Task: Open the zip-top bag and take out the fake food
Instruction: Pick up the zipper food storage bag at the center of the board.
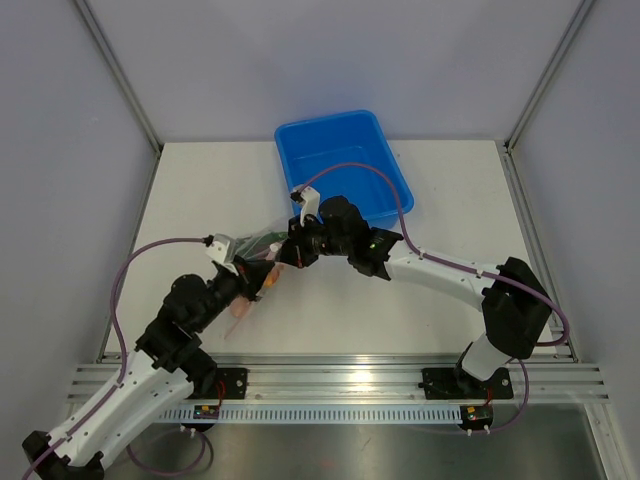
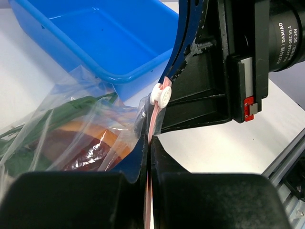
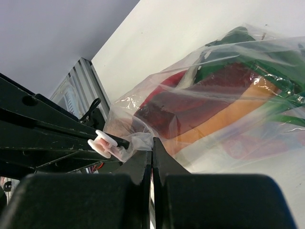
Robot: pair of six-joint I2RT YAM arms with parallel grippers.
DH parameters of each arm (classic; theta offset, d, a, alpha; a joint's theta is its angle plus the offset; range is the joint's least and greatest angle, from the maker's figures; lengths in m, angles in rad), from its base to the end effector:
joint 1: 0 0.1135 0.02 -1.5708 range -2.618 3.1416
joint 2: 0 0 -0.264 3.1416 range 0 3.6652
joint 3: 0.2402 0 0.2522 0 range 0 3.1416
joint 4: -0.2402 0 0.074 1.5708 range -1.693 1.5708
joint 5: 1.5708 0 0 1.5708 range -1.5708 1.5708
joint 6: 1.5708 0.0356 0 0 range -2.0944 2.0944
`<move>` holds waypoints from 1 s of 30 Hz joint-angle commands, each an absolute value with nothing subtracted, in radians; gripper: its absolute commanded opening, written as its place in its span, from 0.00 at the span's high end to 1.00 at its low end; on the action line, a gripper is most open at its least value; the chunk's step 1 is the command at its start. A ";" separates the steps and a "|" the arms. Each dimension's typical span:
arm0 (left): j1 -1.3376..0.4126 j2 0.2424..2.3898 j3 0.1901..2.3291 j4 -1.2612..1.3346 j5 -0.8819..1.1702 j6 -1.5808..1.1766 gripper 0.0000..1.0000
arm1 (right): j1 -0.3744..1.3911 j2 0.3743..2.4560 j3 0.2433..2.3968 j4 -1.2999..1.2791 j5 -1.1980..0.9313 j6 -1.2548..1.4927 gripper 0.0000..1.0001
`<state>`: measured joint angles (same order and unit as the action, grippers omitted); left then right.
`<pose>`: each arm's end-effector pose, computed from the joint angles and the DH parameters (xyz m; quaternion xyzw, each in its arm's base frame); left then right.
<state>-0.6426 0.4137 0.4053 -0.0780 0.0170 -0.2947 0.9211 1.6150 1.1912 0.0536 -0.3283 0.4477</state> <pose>0.1060 -0.0801 0.2681 0.1332 0.7248 -0.3109 0.6002 0.2208 0.3095 0.2922 -0.2806 0.7697 0.4568 0.3465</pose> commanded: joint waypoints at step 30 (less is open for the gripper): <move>-0.647 0.377 0.437 -0.041 0.077 -0.295 1.00 | 0.876 1.419 1.000 0.251 -0.534 -0.112 0.31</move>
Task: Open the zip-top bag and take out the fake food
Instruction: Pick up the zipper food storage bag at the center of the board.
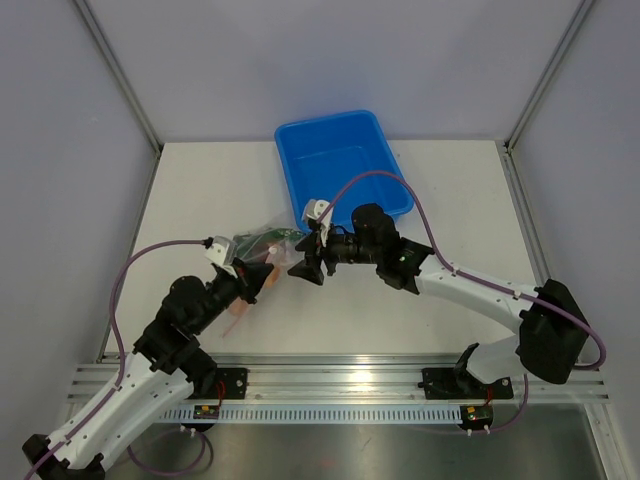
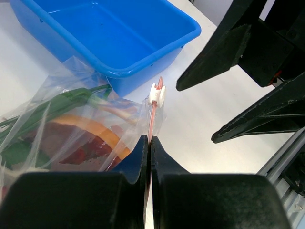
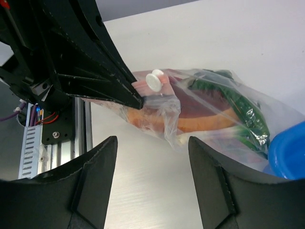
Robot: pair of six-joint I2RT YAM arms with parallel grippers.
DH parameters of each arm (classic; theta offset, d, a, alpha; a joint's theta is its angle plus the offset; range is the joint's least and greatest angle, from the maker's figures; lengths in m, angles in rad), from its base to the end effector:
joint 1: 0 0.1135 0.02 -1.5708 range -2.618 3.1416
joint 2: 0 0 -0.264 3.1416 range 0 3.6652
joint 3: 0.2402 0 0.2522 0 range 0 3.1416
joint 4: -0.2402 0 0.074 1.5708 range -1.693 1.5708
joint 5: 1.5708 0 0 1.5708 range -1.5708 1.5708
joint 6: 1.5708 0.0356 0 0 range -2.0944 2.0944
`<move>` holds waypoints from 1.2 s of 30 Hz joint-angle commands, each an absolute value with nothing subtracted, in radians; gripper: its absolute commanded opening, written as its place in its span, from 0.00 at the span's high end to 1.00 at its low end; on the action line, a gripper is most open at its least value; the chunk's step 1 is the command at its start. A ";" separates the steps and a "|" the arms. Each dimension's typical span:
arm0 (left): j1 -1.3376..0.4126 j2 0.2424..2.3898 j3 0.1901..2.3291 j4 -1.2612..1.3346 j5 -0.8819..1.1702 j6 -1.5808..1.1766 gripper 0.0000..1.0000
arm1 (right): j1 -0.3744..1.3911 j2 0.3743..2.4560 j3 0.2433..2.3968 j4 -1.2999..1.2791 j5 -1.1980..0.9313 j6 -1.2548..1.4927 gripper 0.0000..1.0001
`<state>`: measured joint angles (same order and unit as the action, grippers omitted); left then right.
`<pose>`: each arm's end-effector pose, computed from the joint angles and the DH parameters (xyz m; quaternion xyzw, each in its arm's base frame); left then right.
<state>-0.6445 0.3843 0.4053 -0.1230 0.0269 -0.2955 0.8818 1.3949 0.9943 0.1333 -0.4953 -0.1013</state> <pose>0.1017 -0.0776 0.2664 0.1377 0.7293 -0.3124 0.5929 0.1931 0.2611 0.3053 -0.4949 0.6093 0.4039 0.4697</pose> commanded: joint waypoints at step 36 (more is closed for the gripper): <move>-0.647 0.374 0.437 -0.029 0.138 -0.302 1.00 | 0.876 1.466 0.905 0.565 -0.614 -0.075 0.89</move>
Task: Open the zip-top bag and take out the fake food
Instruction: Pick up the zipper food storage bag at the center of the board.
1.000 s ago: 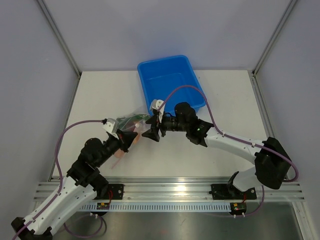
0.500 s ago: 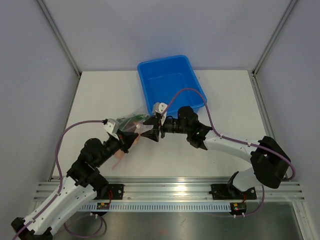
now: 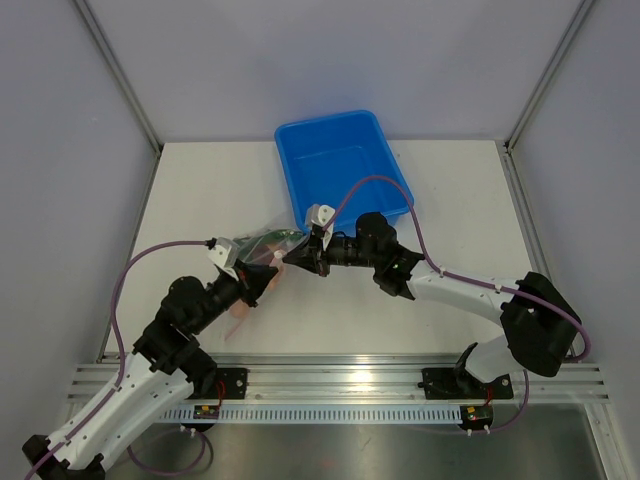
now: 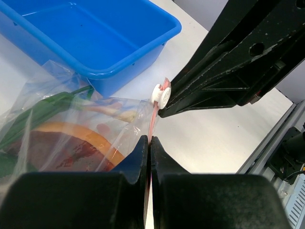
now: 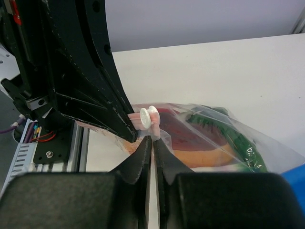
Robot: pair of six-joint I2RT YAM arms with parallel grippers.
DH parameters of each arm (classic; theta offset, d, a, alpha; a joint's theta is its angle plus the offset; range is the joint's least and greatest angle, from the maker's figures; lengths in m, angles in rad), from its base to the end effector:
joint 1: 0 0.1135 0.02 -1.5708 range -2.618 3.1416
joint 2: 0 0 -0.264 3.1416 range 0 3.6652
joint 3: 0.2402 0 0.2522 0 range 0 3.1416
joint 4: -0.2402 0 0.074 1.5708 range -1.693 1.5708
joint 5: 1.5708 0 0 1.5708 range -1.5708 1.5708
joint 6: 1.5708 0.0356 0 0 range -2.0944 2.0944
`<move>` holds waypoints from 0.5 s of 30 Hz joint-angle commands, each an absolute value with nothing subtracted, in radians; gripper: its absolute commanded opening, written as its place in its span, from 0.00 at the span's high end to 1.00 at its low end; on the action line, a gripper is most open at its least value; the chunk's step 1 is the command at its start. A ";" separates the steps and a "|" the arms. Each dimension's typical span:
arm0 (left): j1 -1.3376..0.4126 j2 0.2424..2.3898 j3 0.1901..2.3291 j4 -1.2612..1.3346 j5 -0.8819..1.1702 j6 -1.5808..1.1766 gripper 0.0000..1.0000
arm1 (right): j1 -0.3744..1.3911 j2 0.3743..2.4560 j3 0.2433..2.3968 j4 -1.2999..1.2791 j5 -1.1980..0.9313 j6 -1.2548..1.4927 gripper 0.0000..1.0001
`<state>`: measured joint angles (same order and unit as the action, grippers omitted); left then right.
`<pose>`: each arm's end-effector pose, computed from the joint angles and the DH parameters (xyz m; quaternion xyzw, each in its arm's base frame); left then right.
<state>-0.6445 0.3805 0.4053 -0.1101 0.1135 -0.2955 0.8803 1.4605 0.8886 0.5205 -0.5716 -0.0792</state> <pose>0.0993 -0.0797 0.2683 0.1655 0.7176 -0.3431 0.5831 0.1974 0.2691 0.2884 -0.4933 0.5275 0.4459 0.5288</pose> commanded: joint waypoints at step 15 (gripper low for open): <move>-0.647 0.282 0.413 -0.032 0.091 -0.310 0.47 | 0.876 1.486 0.962 0.465 -0.587 -0.035 1.00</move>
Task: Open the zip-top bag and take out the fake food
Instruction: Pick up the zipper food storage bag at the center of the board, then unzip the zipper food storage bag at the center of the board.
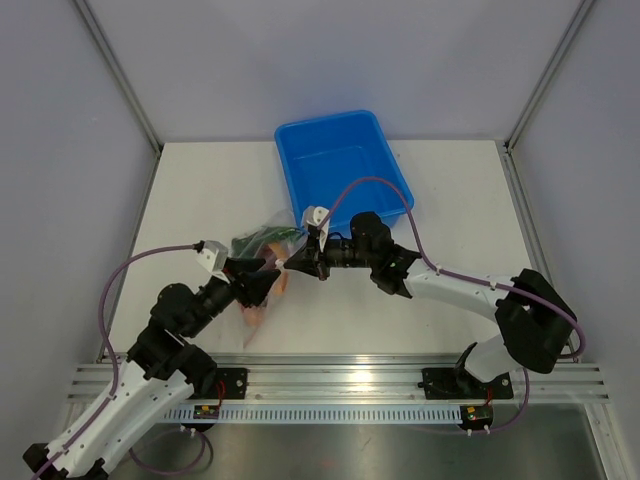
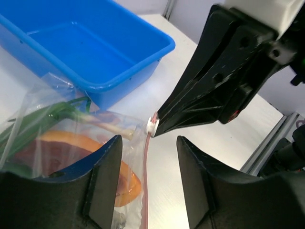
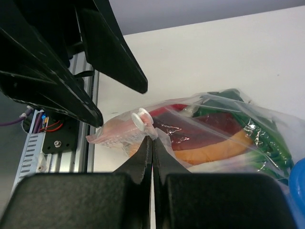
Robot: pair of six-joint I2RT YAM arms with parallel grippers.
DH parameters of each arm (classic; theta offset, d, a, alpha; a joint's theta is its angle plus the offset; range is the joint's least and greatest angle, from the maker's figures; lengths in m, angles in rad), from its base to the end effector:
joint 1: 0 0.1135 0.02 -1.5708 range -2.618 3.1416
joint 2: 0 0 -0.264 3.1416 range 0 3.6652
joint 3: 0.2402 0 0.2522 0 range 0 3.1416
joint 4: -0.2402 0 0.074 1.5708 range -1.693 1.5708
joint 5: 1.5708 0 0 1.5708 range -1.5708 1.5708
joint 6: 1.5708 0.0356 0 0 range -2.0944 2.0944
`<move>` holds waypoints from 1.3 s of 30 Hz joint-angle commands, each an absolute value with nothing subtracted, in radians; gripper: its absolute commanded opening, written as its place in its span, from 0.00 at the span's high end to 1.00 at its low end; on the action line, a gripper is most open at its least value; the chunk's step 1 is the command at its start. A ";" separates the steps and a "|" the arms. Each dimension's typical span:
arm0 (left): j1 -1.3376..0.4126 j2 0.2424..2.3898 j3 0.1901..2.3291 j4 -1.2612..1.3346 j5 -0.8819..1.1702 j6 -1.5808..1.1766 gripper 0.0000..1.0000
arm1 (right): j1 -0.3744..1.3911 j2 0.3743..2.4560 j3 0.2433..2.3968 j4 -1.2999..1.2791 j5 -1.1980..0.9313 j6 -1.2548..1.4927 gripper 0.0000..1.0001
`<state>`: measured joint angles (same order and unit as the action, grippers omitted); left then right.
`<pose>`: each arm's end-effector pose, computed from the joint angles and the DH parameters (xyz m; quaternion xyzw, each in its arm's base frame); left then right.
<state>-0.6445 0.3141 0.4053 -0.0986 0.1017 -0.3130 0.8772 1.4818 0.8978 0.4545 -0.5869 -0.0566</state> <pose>0.0912 -0.0731 0.2763 0.1523 0.6932 -0.3561 0.6079 0.2001 0.2715 0.2781 -0.4942 0.5564 0.4513 0.4925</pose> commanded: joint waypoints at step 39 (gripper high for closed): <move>-0.647 0.373 0.413 0.021 0.133 -0.287 0.72 | 0.876 1.513 1.019 0.439 -0.687 0.106 1.00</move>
